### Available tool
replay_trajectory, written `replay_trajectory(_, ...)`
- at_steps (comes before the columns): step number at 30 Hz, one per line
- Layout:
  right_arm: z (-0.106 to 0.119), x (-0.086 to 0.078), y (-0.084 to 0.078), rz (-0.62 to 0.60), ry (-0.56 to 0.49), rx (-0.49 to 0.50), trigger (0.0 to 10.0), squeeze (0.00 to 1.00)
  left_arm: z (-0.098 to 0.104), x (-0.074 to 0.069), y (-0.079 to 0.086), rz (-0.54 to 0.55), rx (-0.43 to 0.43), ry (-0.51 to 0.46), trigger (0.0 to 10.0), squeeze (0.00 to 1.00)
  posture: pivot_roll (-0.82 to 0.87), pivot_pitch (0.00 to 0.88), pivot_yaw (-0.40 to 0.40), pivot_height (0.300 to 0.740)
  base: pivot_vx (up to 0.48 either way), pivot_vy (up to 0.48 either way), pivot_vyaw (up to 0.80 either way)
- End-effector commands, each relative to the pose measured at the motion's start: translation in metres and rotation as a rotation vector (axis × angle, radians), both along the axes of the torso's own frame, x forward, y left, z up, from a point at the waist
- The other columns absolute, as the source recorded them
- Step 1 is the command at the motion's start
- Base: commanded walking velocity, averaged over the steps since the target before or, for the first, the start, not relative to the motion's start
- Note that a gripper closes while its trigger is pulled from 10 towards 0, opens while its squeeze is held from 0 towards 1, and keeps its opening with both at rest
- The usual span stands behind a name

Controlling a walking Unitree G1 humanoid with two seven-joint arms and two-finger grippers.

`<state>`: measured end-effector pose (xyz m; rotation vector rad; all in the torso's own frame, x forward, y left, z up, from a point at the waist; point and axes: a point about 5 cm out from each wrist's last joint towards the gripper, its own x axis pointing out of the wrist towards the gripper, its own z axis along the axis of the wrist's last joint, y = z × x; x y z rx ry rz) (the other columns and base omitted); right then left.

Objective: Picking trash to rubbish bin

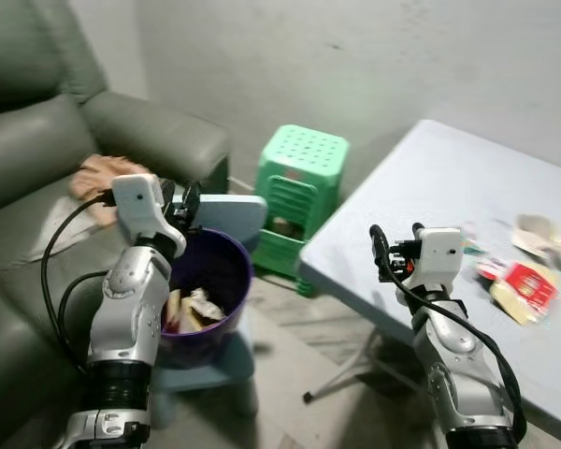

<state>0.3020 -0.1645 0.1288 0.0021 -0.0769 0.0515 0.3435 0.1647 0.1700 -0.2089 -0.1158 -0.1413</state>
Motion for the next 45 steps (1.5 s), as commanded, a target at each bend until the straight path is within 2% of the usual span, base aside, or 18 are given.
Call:
replay_trajectory(1, 0.0039, -0.0006, -0.0021, -0.008, -0.011, -0.001, 10.0, 0.00, 0.0009, 0.0013, -0.0001, 0.006, 0.004, 0.007, 10.0, 0.00, -0.06, 0.000, -0.080, 0.740, 0.000, 0.000, -0.71)
replay_trajectory(9, 0.0039, -0.0010, -0.0025, -0.006, -0.007, -0.004, 10.0, 0.00, 0.0001, 0.0005, 0.0001, 0.008, 0.000, 0.011, 10.0, 0.00, -0.06, 0.000, -0.086, 0.740, 0.000, 0.000, -0.71)
replay_trajectory(15, 0.0036, -0.0015, -0.0023, -0.004, -0.005, -0.005, 10.0, 0.00, 0.0011, -0.0011, -0.0006, -0.016, 0.043, -0.003, 10.0, 0.00, -0.06, 0.000, -0.087, 0.740, 0.000, 0.000, -0.71)
replay_trajectory(24, 0.0036, -0.0022, -0.0015, -0.001, -0.003, -0.004, 10.0, 0.00, -0.0011, -0.0015, -0.0004, -0.018, 0.036, 0.011, 10.0, 0.00, -0.06, 0.000, -0.087, 0.740, 0.000, -0.405, -0.70)
replay_trajectory(27, 0.0033, -0.0026, -0.0018, 0.000, 0.000, -0.005, 10.0, 0.00, -0.0042, -0.0004, -0.0007, -0.001, 0.002, 0.036, 10.0, 0.00, -0.06, 0.000, -0.090, 0.740, 0.000, 0.000, -0.70)
replay_trajectory(43, 0.0026, -0.0041, -0.0014, -0.003, 0.009, -0.005, 10.0, 0.00, -0.0048, -0.0019, -0.0013, 0.005, 0.000, 0.059, 10.0, 0.00, -0.06, 0.000, -0.092, 0.740, 0.000, 0.000, -0.69)
replay_trajectory(45, 0.0024, -0.0041, -0.0019, -0.018, 0.011, 0.034, 10.0, 0.00, -0.0053, -0.0019, -0.0012, 0.002, 0.000, 0.066, 10.0, 0.00, -0.06, 0.001, -0.092, 0.740, 0.000, 0.000, 0.00)
